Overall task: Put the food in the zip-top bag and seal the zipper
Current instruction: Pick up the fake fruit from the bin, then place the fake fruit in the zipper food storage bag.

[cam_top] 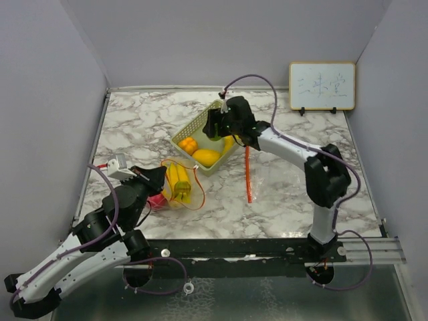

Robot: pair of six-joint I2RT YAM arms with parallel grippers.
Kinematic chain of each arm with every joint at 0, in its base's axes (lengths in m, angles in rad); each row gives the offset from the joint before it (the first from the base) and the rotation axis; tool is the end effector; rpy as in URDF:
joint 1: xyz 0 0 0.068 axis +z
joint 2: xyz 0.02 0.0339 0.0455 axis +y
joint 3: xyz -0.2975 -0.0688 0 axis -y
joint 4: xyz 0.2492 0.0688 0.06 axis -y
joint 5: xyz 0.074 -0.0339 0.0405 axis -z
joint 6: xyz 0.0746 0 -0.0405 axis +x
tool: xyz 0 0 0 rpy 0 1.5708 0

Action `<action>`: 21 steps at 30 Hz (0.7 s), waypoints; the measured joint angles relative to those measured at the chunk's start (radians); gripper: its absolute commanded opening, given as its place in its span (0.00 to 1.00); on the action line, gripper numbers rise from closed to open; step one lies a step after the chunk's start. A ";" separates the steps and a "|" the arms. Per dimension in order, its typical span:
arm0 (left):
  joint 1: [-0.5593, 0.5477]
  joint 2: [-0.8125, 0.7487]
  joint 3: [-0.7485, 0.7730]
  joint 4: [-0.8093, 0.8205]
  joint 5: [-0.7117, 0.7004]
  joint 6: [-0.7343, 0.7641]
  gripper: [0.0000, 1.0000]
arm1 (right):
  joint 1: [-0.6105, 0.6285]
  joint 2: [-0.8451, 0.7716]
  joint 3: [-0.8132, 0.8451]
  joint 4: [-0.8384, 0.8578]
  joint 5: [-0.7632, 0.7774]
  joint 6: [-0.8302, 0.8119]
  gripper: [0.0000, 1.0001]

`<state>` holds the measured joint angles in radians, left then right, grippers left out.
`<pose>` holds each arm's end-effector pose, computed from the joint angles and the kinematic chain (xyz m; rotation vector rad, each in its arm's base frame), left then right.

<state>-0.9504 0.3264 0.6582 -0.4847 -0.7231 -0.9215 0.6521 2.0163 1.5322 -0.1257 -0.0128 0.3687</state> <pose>0.0882 -0.0386 0.3270 -0.5148 1.6690 -0.7747 0.4115 0.3154 0.2340 -0.3241 2.2192 0.5836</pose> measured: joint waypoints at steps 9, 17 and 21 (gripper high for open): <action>0.000 0.086 0.028 0.035 0.000 0.008 0.00 | 0.009 -0.594 -0.398 0.161 -0.290 0.058 0.47; 0.000 0.134 0.034 0.071 0.000 0.015 0.00 | 0.103 -0.797 -0.578 0.169 -0.500 0.090 0.47; 0.000 0.150 0.031 0.099 0.009 0.014 0.00 | 0.180 -0.792 -0.578 0.176 -0.532 0.109 0.47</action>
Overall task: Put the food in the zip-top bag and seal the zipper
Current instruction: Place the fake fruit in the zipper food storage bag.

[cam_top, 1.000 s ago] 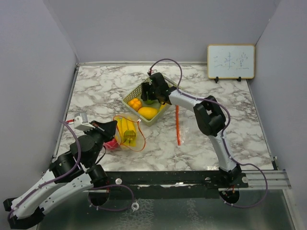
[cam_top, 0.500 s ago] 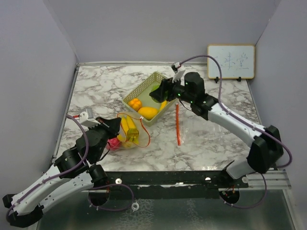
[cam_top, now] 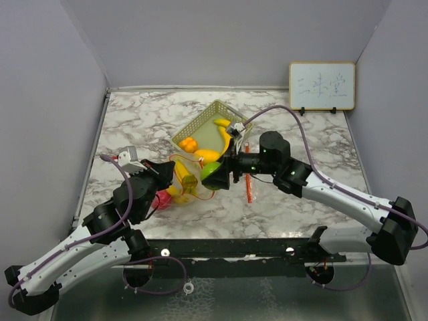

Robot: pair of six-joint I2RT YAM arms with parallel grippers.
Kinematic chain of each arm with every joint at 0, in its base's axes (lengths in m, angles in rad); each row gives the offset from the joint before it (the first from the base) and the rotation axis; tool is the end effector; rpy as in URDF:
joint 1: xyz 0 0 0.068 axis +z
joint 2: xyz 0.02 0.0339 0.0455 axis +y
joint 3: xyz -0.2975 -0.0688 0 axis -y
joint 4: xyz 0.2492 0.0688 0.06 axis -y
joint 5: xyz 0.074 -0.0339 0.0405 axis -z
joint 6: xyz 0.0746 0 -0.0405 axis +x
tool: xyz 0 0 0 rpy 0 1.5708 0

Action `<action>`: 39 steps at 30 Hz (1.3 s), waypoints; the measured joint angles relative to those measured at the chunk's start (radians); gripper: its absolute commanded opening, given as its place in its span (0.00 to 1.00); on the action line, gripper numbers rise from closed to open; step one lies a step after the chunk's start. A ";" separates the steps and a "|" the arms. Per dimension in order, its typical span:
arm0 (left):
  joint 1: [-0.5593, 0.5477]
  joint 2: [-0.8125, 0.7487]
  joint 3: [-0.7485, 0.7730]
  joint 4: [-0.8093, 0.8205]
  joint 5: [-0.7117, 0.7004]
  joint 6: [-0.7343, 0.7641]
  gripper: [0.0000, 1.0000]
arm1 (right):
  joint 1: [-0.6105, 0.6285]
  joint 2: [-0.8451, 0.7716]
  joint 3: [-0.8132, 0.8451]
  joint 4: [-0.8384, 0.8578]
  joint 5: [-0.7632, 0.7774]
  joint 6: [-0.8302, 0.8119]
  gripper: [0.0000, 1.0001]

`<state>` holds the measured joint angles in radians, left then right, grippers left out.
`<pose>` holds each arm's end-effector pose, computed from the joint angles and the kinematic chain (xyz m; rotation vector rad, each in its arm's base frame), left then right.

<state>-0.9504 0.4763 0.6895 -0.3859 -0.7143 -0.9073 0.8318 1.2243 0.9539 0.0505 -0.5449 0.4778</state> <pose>0.1066 -0.0651 0.3389 -0.4906 1.6906 -0.7556 0.1800 0.2549 0.3545 -0.7719 1.8400 1.3816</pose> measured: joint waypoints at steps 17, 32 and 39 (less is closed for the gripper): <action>0.000 -0.055 -0.034 0.010 0.076 -0.023 0.00 | 0.073 0.337 0.130 0.072 0.156 0.086 0.47; 0.005 -0.071 -0.099 0.029 0.106 -0.047 0.00 | 0.210 0.458 0.287 0.003 0.562 0.112 1.00; 0.004 -0.105 -0.099 0.013 0.105 -0.054 0.00 | 0.229 0.419 0.277 -0.026 0.597 0.105 1.00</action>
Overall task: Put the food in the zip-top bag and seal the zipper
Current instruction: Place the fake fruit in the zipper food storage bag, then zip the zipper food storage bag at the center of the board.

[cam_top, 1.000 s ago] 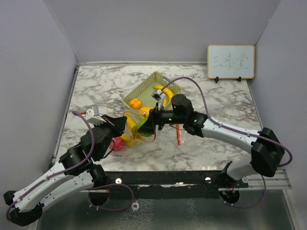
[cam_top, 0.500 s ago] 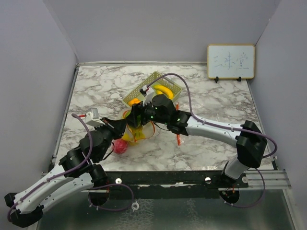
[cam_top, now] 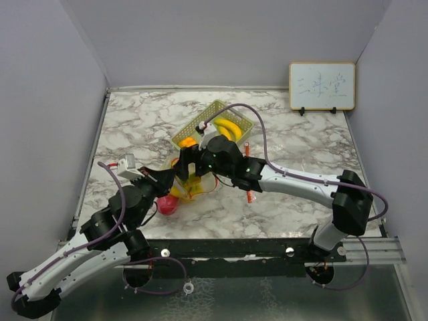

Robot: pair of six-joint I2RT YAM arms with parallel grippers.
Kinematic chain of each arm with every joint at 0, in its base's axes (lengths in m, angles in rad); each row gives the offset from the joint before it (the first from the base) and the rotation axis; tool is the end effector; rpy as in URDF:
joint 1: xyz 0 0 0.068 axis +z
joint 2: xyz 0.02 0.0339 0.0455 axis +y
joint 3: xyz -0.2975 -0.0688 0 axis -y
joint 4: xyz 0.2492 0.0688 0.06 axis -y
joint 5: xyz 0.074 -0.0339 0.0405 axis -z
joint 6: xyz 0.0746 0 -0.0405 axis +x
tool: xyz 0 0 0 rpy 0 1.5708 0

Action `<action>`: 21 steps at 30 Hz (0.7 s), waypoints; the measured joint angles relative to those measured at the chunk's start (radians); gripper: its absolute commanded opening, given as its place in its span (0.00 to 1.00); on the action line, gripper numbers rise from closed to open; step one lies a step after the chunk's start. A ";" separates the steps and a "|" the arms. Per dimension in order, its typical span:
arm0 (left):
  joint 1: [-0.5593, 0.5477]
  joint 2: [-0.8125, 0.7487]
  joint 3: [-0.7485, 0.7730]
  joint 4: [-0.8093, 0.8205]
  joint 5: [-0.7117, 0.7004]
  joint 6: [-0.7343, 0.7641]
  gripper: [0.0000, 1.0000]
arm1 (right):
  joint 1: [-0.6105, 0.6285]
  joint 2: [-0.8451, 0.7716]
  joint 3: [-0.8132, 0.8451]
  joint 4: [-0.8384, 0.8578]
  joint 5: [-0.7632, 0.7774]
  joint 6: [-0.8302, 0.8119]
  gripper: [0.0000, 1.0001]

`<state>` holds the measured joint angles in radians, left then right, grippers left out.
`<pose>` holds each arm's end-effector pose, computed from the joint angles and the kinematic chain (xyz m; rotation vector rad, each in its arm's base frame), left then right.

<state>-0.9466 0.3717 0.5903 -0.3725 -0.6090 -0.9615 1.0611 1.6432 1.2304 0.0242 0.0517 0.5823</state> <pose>0.0970 -0.0616 0.3134 -0.4756 1.7151 -0.8889 0.2138 0.3746 0.3089 -0.4636 2.0533 0.9973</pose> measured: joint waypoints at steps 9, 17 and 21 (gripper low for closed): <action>0.000 -0.076 0.000 -0.041 -0.011 -0.018 0.00 | 0.024 -0.277 -0.068 -0.067 0.078 0.013 0.99; 0.000 -0.071 -0.010 -0.033 -0.009 -0.020 0.00 | 0.025 -0.209 -0.003 -0.204 0.265 0.154 1.00; 0.000 -0.053 -0.019 -0.011 0.001 -0.020 0.00 | 0.026 -0.108 0.021 -0.257 0.325 0.228 1.00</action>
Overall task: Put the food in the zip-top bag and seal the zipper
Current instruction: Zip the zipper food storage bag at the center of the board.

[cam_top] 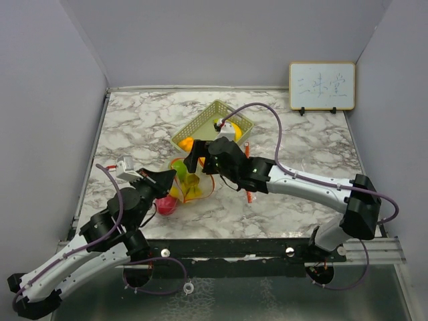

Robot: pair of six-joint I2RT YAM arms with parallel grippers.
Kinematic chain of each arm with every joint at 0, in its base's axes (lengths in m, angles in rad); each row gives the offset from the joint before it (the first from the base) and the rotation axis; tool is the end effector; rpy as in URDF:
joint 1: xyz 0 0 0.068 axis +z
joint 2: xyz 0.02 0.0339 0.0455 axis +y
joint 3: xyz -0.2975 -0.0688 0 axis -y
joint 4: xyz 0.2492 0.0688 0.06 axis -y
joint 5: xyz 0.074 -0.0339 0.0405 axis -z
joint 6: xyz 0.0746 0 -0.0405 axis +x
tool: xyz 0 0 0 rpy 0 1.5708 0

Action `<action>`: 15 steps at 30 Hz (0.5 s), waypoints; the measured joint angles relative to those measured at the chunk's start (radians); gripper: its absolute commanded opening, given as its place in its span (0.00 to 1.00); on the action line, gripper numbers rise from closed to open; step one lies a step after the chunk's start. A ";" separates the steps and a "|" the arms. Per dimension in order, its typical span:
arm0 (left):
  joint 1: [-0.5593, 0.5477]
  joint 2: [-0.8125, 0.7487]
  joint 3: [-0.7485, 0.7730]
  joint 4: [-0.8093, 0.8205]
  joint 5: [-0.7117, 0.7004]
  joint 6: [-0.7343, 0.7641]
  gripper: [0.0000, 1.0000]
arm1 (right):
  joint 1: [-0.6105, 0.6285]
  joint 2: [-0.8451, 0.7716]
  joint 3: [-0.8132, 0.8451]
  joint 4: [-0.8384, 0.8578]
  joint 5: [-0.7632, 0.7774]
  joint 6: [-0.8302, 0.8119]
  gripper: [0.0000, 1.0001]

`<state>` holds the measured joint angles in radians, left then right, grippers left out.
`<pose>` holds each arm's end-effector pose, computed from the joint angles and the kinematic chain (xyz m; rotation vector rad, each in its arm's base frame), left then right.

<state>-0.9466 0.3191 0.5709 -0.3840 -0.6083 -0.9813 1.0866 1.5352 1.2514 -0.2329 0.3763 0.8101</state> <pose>0.0918 -0.0546 0.3092 -0.4978 1.6952 -0.9207 0.2059 0.3325 0.3278 -0.0597 2.1409 0.7702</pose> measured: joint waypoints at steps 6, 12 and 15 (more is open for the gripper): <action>0.000 0.005 -0.017 0.027 0.022 0.000 0.00 | -0.003 0.026 -0.001 0.022 0.028 0.067 0.96; 0.000 0.002 -0.023 0.035 0.025 0.000 0.00 | -0.014 0.010 -0.030 0.086 0.025 0.098 0.90; 0.000 -0.005 -0.024 0.034 0.025 0.000 0.00 | -0.015 -0.061 -0.103 0.129 0.024 0.101 0.89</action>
<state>-0.9466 0.3141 0.5472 -0.3504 -0.5831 -0.9813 1.0718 1.4742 1.1484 -0.1040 0.4000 0.9112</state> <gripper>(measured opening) 0.010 0.901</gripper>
